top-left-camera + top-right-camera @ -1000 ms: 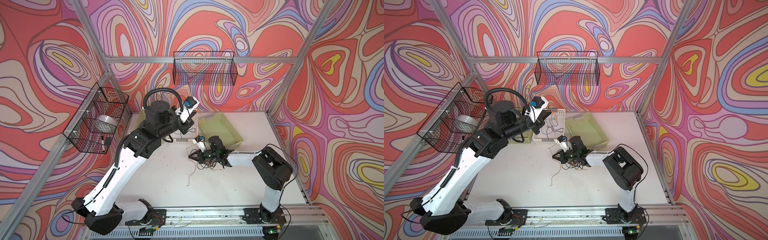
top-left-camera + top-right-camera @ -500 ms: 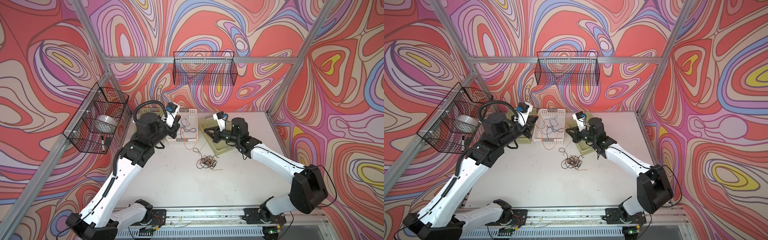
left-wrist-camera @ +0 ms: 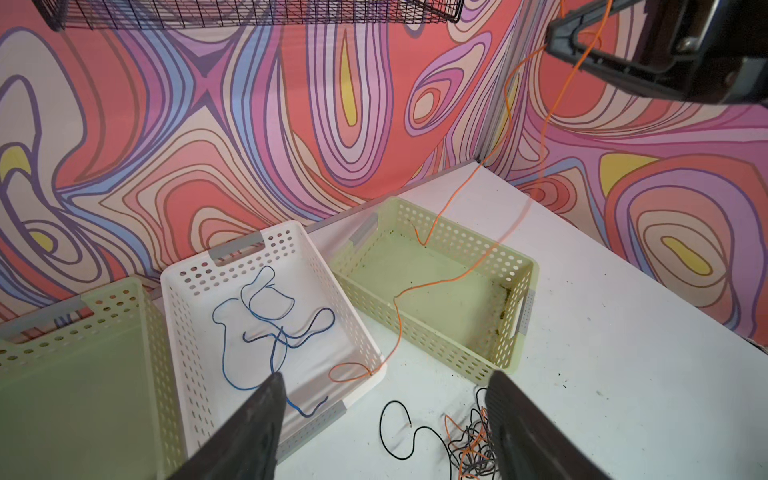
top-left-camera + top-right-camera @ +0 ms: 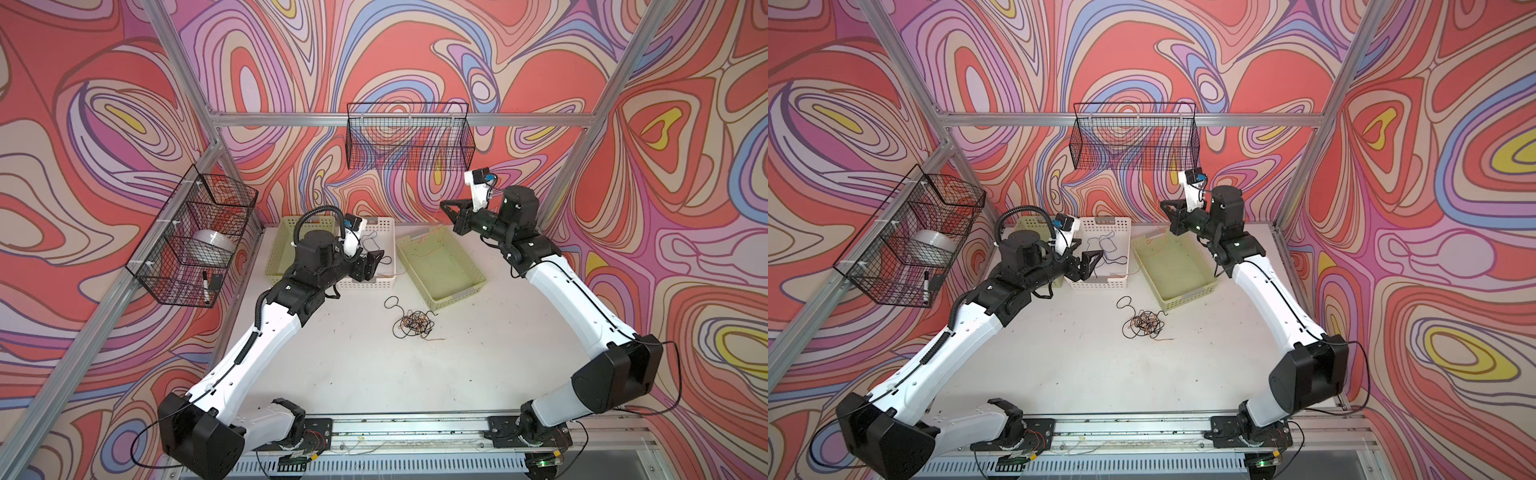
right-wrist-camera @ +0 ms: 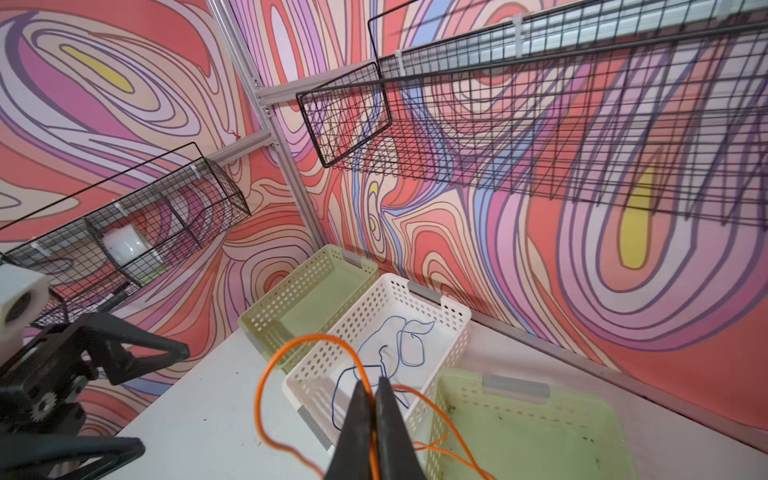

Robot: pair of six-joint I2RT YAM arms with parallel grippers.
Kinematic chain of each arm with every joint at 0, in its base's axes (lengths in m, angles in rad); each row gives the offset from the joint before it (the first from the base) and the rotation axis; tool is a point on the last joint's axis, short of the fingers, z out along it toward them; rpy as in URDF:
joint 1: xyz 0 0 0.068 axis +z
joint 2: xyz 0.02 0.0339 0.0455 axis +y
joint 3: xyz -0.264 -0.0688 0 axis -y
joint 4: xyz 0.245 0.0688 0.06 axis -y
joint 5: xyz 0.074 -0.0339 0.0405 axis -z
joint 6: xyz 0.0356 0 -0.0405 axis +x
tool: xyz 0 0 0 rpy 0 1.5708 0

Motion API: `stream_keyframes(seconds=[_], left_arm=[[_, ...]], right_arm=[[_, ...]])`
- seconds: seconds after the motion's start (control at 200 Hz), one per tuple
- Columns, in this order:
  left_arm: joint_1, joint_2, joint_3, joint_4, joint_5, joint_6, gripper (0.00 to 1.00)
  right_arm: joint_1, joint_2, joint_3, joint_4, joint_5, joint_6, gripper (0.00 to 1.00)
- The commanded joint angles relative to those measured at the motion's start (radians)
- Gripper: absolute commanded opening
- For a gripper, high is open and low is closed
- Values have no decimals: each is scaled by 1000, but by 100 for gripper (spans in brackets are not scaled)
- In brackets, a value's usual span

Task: Untangle the cables
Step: 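Raise the orange wire high with the right gripper toward the wall wire basket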

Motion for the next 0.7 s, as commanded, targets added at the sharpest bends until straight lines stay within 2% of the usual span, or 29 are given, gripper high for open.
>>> stream_keyframes(seconds=[0.0, 0.381, 0.696], left_arm=[[5, -10, -42, 37, 21, -39, 78], [4, -13, -135, 65, 45, -91, 77], [4, 13, -131, 97, 69, -125, 77]], right_arm=[[-33, 42, 28, -45, 22, -24, 0], [-59, 97, 289, -123, 77, -113, 0], [-62, 180, 530, -206, 86, -185, 0]])
